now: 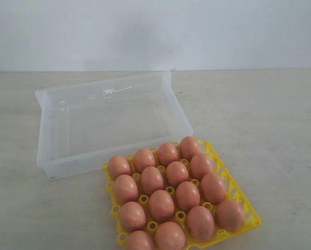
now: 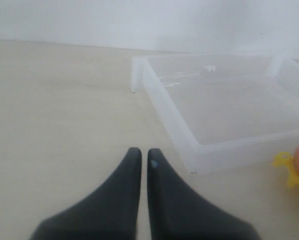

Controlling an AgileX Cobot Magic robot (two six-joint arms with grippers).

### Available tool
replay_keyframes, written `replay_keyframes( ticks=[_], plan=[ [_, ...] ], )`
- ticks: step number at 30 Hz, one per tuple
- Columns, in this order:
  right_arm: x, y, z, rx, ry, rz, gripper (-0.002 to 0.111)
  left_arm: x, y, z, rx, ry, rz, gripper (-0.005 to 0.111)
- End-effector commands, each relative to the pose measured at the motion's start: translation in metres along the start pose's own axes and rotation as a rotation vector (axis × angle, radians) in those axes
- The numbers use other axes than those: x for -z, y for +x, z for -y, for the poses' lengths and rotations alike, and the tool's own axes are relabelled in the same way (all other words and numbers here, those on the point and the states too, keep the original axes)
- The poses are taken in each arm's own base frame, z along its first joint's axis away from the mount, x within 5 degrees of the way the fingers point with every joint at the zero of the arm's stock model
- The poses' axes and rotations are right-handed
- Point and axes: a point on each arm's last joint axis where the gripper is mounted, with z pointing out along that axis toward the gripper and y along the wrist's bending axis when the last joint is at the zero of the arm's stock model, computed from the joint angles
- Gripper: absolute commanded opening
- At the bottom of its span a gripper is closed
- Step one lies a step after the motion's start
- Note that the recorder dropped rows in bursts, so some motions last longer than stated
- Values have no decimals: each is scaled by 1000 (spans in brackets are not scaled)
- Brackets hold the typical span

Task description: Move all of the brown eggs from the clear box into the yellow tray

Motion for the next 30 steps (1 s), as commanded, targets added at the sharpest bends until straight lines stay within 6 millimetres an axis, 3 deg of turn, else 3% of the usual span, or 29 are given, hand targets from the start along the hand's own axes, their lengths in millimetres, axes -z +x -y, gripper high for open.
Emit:
replay_keyframes(
  ticks=[1,30],
  plan=[
    [0,-1,0,5,5,9,0,0,1,0,-4,-2,2,4],
    [0,-3,0,3,1,35,0,0,1,0,-9,-2,5,4]
  ],
)
